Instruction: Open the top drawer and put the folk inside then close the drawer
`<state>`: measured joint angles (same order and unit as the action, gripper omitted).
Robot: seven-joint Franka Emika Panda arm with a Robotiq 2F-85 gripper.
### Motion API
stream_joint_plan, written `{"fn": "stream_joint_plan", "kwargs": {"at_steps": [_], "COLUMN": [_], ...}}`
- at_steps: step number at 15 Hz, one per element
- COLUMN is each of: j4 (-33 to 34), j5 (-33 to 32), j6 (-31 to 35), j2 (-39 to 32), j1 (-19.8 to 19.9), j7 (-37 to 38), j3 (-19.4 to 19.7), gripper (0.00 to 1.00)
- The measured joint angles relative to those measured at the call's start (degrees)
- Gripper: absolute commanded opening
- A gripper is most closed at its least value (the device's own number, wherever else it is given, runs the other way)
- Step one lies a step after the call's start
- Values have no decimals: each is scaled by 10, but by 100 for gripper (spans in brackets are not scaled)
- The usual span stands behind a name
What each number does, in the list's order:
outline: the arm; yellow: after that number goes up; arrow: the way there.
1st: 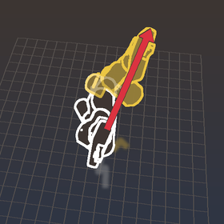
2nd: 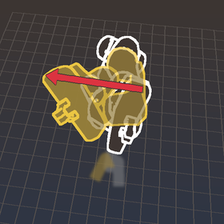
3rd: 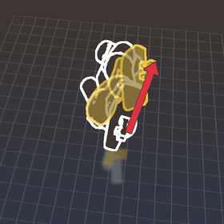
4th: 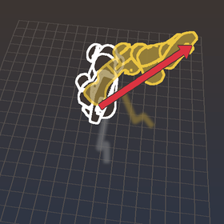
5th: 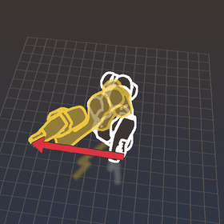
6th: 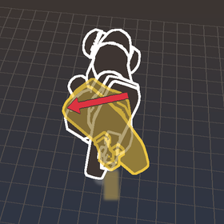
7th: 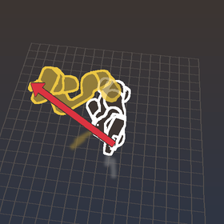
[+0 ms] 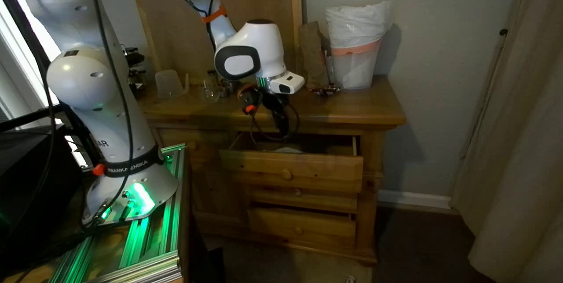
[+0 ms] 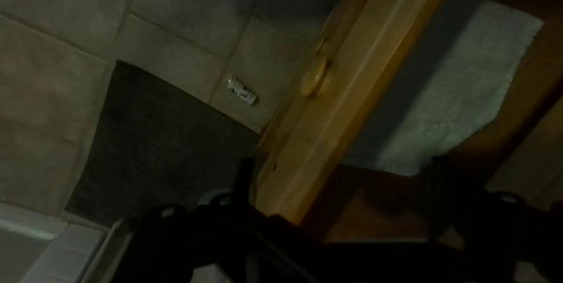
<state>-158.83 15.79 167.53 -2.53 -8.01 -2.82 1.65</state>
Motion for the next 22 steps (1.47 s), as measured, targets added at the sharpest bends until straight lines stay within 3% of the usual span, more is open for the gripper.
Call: {"fn": "stream_joint_plan", "kwargs": {"at_steps": [7, 16, 17, 18, 22], "j4": [26, 92, 99, 106, 130], "j5": [279, 479, 493, 502, 534], "j6": [10, 31, 36, 42, 65], "j2": [-79, -173, -185, -196, -235], "j1": [29, 119, 125, 129, 139], "j7": [-135, -347, -361, -372, -405], "j3": [-79, -154, -159, -163, -180], "gripper": [100, 100, 75, 74, 45]}}
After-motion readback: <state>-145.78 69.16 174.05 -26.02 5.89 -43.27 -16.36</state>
